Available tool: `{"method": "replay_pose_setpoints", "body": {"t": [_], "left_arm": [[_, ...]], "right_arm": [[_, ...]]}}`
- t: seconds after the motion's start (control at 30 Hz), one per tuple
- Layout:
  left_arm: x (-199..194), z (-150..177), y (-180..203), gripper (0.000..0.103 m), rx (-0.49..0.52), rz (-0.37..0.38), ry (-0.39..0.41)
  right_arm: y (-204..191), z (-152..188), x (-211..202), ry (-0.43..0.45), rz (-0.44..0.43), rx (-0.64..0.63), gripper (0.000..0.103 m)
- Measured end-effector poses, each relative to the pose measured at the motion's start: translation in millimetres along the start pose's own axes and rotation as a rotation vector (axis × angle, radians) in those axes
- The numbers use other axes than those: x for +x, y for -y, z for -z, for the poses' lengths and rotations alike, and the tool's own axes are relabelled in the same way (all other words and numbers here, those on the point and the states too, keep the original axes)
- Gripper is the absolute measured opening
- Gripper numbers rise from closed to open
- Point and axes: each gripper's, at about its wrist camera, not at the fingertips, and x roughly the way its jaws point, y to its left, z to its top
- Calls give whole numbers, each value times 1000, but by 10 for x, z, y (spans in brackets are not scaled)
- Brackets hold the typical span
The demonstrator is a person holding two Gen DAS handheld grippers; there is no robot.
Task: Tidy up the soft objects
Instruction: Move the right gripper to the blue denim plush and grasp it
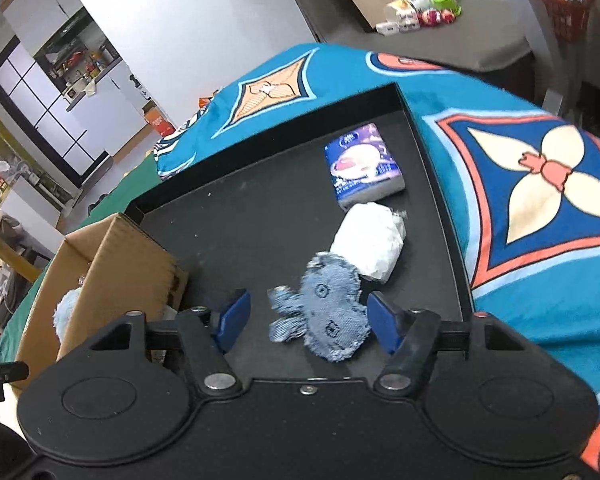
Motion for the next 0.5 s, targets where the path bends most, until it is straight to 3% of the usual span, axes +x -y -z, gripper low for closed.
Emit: {"method": "replay_pose_setpoints", "body": {"t": [0.17, 0.27, 0.33, 0.37, 0.5], "left_arm": [[29, -23, 3, 61, -4, 11, -14], [39, -27, 4, 60, 0, 12, -17], [38, -27, 3, 60, 2, 15, -14], [31, -21, -2, 60, -2, 18, -12], [15, 1, -60, 60, -27, 46, -12]], "right_arm": [[25, 27, 88, -24, 4, 1, 54], [50, 28, 148, -48, 11, 1, 32], [52, 35, 142, -49, 9, -1, 24], [38, 38, 131, -48, 6, -12, 14], [-17, 63, 78, -45, 4, -37, 0]]}}
